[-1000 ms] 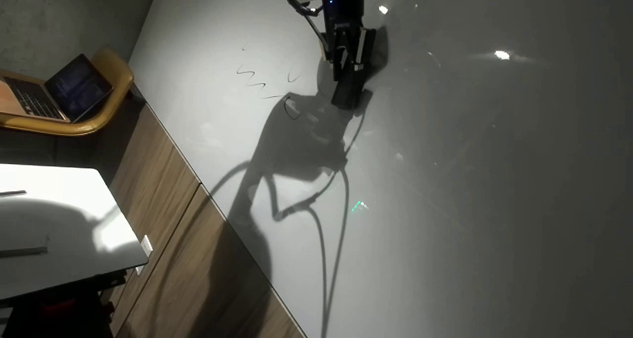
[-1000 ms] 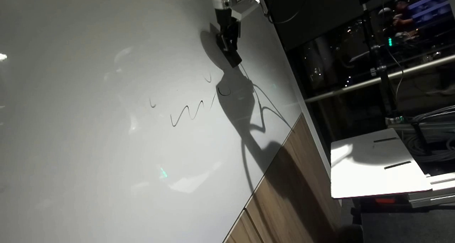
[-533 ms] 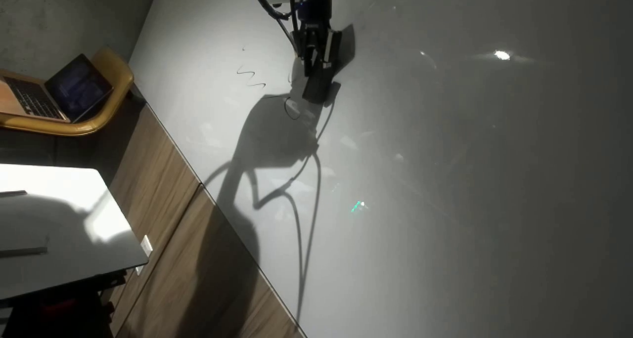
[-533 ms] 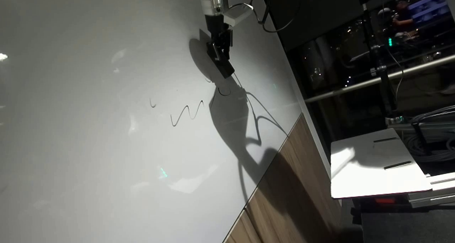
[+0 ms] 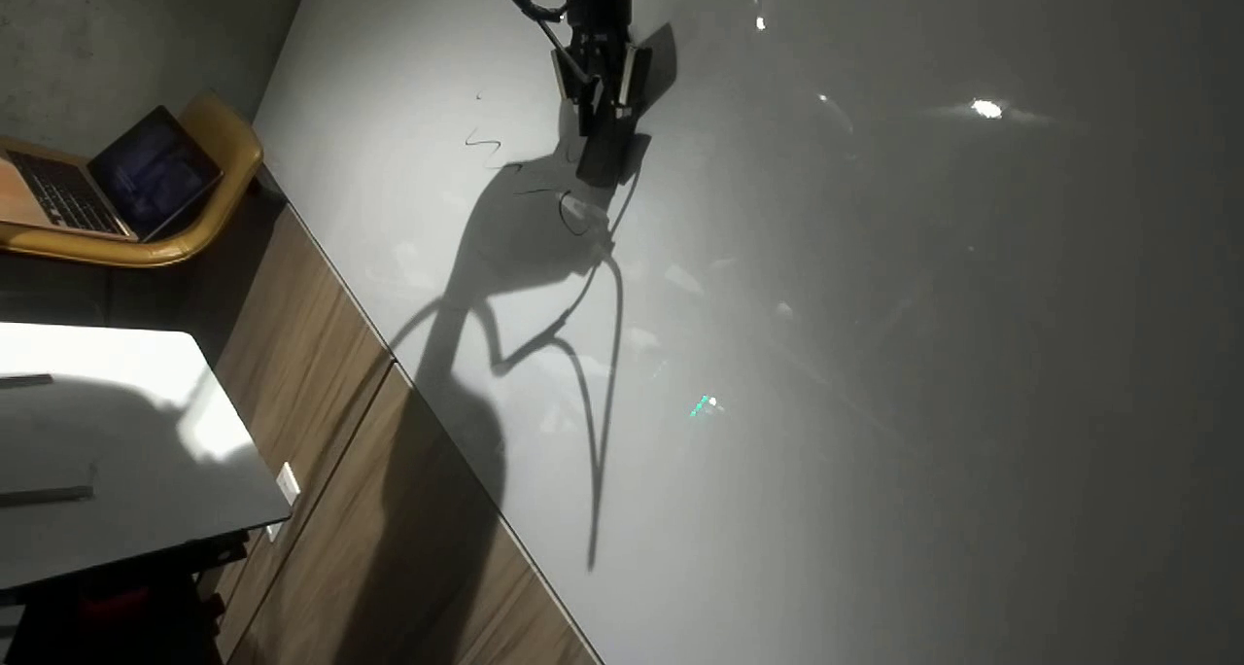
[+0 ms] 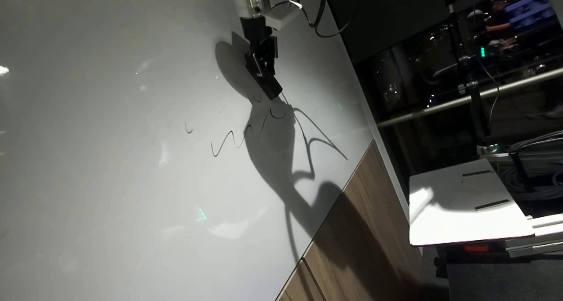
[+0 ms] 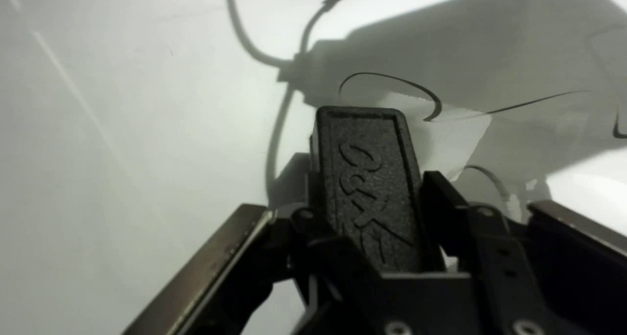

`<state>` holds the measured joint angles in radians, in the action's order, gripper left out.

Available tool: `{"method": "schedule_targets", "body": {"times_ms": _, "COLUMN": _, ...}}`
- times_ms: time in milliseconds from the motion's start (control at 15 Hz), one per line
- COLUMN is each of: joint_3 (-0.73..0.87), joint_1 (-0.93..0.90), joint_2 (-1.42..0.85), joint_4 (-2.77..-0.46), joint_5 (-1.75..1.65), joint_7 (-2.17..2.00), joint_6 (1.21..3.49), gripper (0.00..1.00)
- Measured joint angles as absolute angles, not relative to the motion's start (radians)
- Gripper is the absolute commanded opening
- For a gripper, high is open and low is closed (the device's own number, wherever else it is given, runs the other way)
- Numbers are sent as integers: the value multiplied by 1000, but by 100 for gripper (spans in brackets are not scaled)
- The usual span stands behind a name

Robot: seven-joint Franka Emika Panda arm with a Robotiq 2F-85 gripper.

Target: Use the eraser to clean the whiteboard.

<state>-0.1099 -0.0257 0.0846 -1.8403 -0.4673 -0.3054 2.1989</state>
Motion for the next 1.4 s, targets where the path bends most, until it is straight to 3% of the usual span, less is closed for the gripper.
{"method": "schedule_targets", "body": {"times_ms": 1400, "joint_3": -217, "joint_1": -335, "joint_2": -241, "joint_4": -1483, "joint_5": -487, "joint_7": -381, "joint_6": 1989, "gripper": 27}}
